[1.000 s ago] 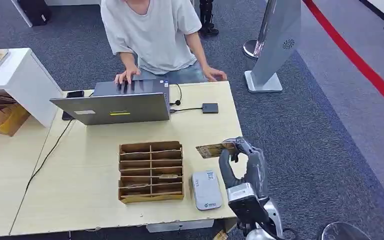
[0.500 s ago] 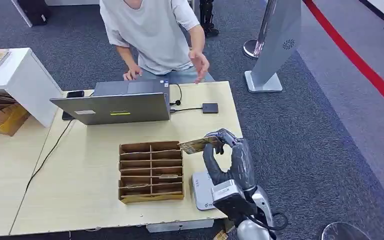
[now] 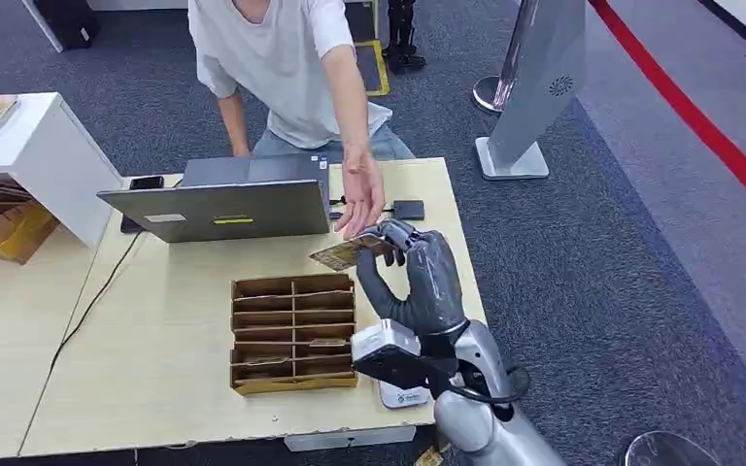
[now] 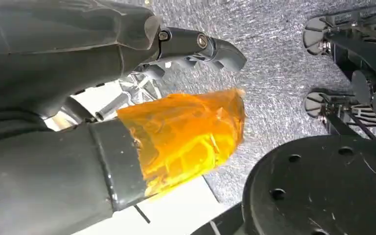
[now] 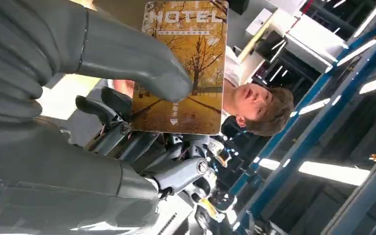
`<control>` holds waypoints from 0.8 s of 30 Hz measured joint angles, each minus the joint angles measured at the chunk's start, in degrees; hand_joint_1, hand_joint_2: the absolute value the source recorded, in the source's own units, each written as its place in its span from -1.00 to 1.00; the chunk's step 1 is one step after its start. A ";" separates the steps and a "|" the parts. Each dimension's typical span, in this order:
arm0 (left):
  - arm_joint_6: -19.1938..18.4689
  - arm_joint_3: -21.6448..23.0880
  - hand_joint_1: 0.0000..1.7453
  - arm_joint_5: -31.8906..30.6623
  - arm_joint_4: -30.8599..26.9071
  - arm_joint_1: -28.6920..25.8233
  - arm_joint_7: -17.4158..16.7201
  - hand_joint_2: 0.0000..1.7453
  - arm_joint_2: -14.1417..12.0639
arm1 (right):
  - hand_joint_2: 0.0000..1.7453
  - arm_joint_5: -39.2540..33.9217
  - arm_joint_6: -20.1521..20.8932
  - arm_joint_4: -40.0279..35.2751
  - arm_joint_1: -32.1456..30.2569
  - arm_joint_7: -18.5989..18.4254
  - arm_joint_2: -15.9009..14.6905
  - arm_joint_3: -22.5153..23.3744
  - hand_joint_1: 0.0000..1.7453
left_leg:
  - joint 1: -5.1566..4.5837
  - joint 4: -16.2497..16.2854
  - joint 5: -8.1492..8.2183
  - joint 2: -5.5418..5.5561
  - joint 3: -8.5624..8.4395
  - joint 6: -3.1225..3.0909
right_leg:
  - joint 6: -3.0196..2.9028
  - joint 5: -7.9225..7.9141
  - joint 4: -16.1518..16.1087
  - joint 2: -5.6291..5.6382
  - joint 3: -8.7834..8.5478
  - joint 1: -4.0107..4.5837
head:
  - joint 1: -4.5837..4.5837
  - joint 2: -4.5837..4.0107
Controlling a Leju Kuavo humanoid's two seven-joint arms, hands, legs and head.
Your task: Pass the card to the sensor for recognition and then transmit it.
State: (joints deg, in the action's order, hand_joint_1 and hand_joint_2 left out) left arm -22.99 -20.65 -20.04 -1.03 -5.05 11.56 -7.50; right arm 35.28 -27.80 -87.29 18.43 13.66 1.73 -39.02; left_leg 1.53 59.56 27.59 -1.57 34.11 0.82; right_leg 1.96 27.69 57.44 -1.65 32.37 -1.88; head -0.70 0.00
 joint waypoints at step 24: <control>-0.66 1.53 -1.00 -3.32 0.00 0.81 -0.59 -1.00 -1.57 | 1.00 28.87 -7.58 18.27 10.51 -13.49 3.72 -1.57 1.00 | 0.01 0.00 -0.04 0.02 -0.01 0.05 | -0.02 -0.01 0.02 0.00 0.00 0.01 | 0.00 0.00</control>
State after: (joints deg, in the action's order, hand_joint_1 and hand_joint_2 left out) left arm -23.65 -19.12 -23.36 -1.03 -4.24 10.97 -9.07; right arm 64.15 -35.39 -69.03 28.95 0.17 5.44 -40.59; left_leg 1.54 59.56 27.56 -1.55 34.10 0.87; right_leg 1.94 27.67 57.46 -1.65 32.36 -1.88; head -0.70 0.00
